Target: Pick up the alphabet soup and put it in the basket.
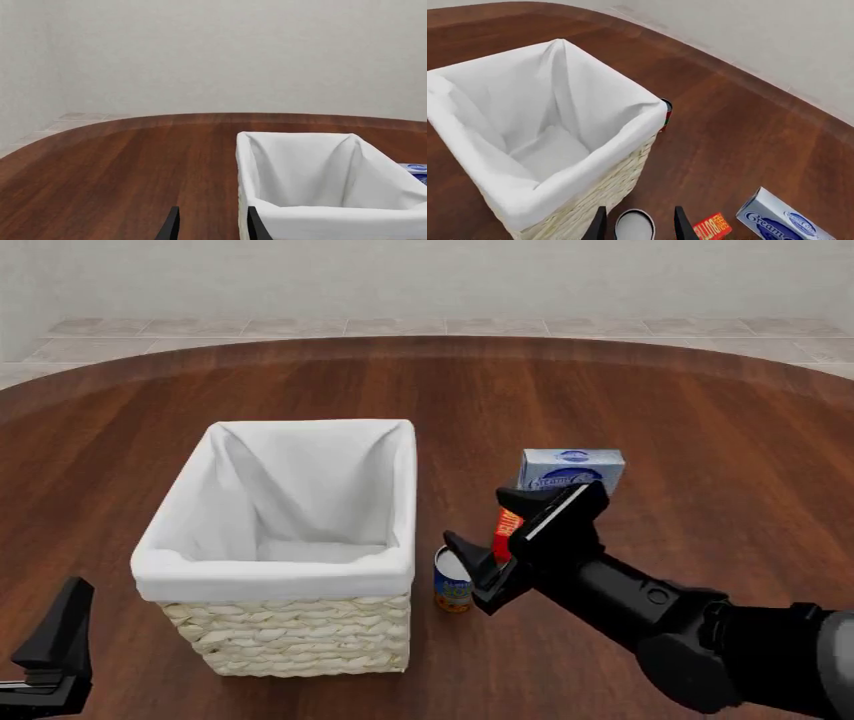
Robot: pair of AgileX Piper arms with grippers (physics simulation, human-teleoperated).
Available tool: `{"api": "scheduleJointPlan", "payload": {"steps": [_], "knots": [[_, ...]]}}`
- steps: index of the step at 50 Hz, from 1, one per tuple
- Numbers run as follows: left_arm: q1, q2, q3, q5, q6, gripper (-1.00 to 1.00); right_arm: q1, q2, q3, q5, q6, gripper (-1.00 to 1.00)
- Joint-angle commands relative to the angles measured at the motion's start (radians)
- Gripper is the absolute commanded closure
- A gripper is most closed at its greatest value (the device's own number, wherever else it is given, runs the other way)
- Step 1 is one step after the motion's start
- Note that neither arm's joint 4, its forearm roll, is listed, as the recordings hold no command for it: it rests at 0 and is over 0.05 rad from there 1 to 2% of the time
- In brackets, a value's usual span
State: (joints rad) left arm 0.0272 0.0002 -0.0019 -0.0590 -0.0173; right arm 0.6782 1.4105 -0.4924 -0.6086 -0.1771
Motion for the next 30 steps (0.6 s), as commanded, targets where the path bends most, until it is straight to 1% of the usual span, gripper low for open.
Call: {"api": "scheduleJointPlan", "payload": {"steps": [1,30], "knots": [[0.000,0.000,0.000,0.000,0.000,-1.00,-0.002,0.046,-0.014,-0.003,0.001,-1.00],[0.000,0.000,0.000,0.000,0.000,-1.00,-0.009,0.118,-0.022,-0.018,0.016,-1.00]]}}
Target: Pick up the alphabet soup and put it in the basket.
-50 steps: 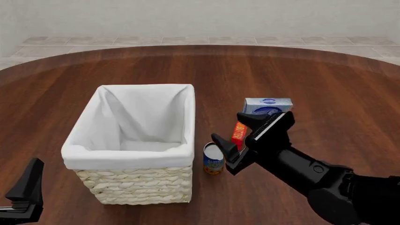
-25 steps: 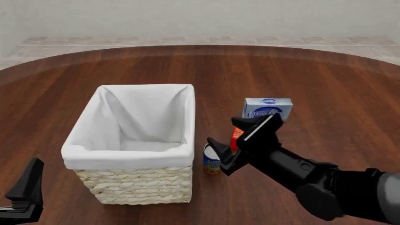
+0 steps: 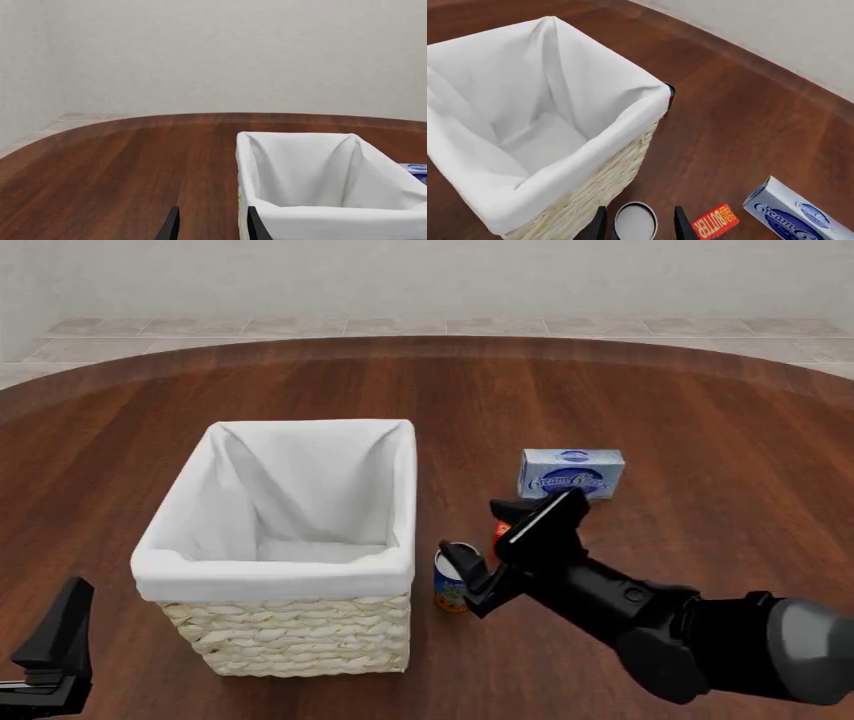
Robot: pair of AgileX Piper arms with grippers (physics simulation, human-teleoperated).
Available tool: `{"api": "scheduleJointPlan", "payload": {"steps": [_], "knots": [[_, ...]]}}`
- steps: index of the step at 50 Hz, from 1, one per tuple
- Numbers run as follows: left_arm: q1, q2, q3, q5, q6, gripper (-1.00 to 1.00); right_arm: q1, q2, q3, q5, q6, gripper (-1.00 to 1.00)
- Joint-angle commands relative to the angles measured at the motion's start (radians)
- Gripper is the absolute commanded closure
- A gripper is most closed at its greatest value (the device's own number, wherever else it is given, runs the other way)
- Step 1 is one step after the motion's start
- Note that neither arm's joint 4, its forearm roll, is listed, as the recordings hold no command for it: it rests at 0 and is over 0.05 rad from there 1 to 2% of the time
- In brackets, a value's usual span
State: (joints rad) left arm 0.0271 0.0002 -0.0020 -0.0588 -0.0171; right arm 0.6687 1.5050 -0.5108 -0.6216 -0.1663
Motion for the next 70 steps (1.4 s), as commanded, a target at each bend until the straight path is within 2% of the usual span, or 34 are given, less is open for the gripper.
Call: {"api": "scheduleJointPlan", "payload": {"steps": [1,70], "knots": [[0.000,0.000,0.000,0.000,0.000,-1.00,0.002,0.025,-0.004,-0.005,0.005,-1.00],[0.001,0.000,0.000,0.000,-0.001,-1.00,-0.012,0.189,-0.036,-0.071,0.022,-1.00]]}}
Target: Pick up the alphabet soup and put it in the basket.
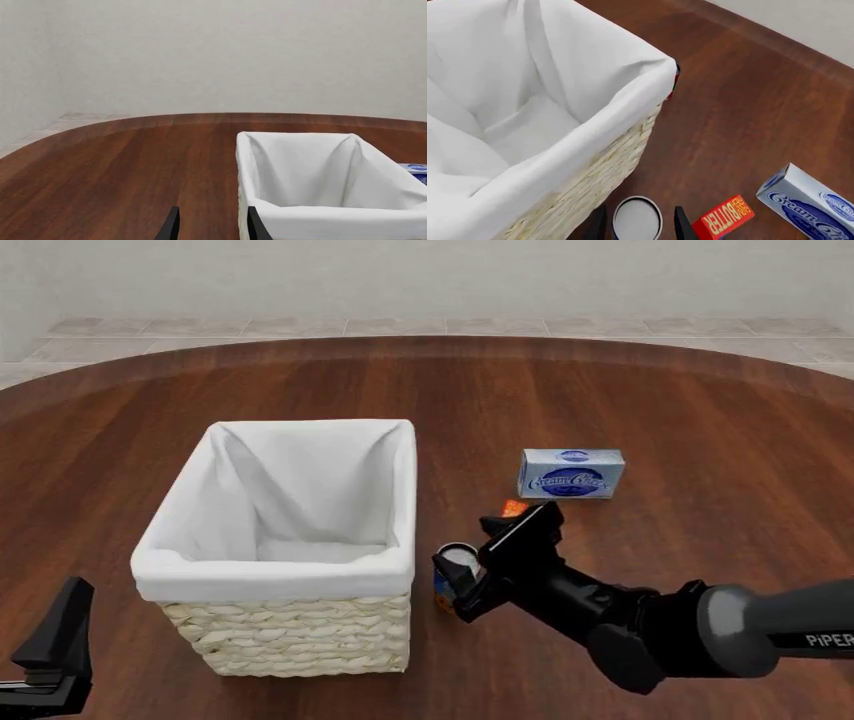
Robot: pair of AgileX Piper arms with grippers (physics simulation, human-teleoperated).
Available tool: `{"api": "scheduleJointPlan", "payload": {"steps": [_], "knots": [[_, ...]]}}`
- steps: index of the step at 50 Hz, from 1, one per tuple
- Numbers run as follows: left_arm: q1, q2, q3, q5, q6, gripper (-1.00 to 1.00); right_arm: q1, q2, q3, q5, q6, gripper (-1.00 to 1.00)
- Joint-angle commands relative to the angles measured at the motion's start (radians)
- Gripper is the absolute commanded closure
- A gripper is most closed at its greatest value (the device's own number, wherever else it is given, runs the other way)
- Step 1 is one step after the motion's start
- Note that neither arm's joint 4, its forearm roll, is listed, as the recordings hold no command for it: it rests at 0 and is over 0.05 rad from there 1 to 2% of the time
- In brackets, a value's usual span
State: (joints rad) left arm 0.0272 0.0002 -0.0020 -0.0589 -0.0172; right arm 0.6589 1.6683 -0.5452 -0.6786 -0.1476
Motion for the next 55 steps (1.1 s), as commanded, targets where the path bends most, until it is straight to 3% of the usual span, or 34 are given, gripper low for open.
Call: {"api": "scheduleJointPlan", "payload": {"steps": [1,55], "knots": [[0.000,0.000,0.000,0.000,0.000,-1.00,-0.003,0.031,-0.002,-0.016,0.004,-1.00],[0.007,0.000,0.000,0.000,-0.002,-1.00,0.007,0.123,-0.020,-0.045,0.025,-1.00]]}}
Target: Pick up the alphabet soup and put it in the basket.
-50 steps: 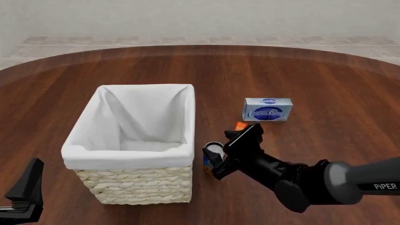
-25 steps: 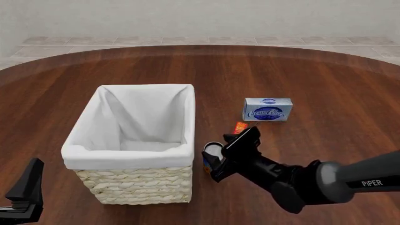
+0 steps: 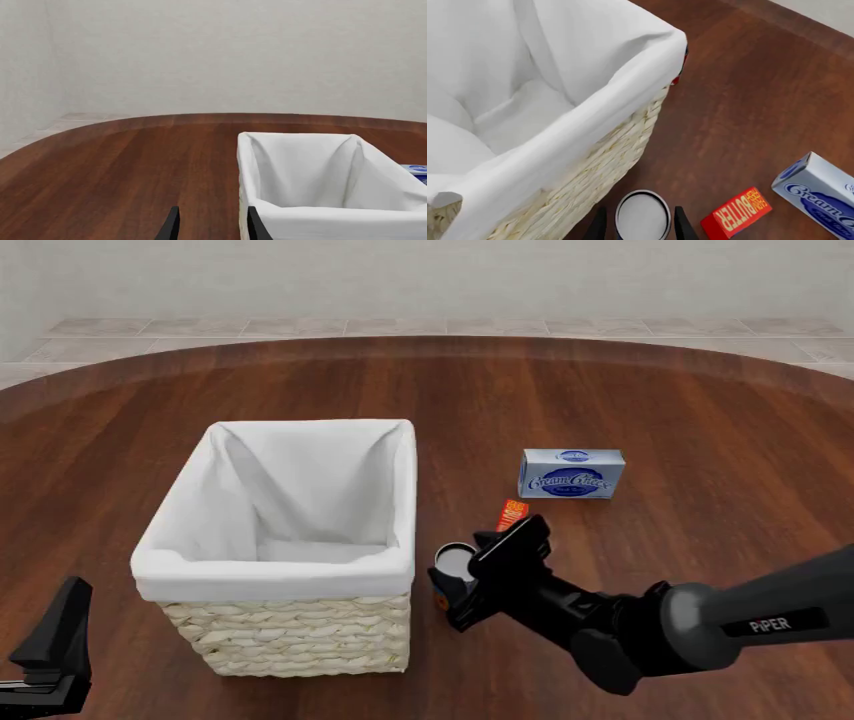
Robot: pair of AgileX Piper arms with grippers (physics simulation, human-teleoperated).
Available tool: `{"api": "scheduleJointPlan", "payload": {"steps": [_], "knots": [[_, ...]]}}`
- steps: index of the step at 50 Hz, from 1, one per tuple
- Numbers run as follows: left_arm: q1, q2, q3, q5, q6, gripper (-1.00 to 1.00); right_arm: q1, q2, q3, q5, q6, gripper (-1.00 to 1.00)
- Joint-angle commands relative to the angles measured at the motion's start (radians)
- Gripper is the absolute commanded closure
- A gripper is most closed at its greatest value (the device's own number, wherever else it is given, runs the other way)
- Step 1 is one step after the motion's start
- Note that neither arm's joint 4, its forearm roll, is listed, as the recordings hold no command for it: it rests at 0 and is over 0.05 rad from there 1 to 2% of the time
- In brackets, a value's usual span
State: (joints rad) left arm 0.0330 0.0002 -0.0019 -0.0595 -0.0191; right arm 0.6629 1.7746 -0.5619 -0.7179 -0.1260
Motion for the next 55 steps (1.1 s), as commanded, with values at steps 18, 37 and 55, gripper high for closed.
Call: {"api": "scheduleJointPlan", "payload": {"steps": [18,37,55], "knots": [[0.002,0.000,0.000,-0.001,-0.003,-1.00,0.000,0.059,-0.015,-0.021,0.005,-1.00],[0.002,0.000,0.000,0.000,-0.003,-1.00,-0.012,0.066,-0.013,-0.024,-0.001,-1.00],[0.002,0.000,0.000,0.000,-0.003,-1.00,-0.014,0.098,-0.018,-0.043,0.004,-1.00]]}}
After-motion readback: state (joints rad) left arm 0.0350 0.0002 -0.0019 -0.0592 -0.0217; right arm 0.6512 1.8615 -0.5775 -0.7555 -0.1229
